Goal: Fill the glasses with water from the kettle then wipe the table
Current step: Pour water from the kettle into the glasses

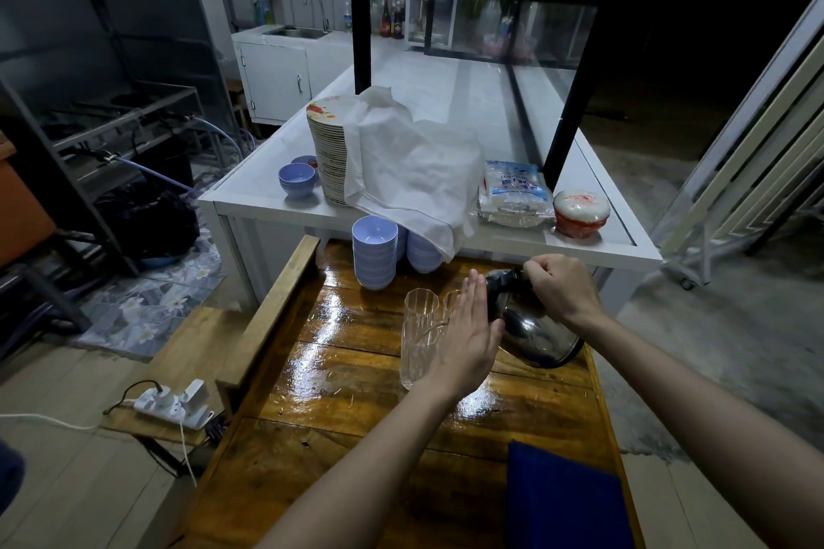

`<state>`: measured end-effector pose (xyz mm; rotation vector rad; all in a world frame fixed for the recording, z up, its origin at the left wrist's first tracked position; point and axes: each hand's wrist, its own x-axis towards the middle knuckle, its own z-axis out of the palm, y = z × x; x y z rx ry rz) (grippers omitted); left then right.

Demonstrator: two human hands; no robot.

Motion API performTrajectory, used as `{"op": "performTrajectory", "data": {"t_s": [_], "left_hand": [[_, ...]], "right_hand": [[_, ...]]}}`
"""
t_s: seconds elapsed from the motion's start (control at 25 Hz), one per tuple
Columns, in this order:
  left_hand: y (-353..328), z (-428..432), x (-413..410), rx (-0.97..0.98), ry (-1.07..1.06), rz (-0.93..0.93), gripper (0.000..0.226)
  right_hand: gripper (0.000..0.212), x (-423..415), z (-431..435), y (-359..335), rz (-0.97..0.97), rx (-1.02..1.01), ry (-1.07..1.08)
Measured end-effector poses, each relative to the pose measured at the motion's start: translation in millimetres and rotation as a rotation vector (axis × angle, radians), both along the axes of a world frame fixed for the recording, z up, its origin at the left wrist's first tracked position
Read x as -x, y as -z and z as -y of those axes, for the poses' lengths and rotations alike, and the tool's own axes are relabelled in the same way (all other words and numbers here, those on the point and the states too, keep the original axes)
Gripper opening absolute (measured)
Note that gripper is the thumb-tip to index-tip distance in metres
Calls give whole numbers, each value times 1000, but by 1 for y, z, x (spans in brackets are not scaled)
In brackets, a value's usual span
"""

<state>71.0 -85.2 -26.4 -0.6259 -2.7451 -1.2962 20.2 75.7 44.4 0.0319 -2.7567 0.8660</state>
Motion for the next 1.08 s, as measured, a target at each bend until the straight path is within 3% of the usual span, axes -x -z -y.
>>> {"op": "performTrajectory", "data": {"t_s": [1.08], "left_hand": [[8,1,6,35,9,9,67]], "right_hand": [[41,5,1,1,1,-66,-1]]}}
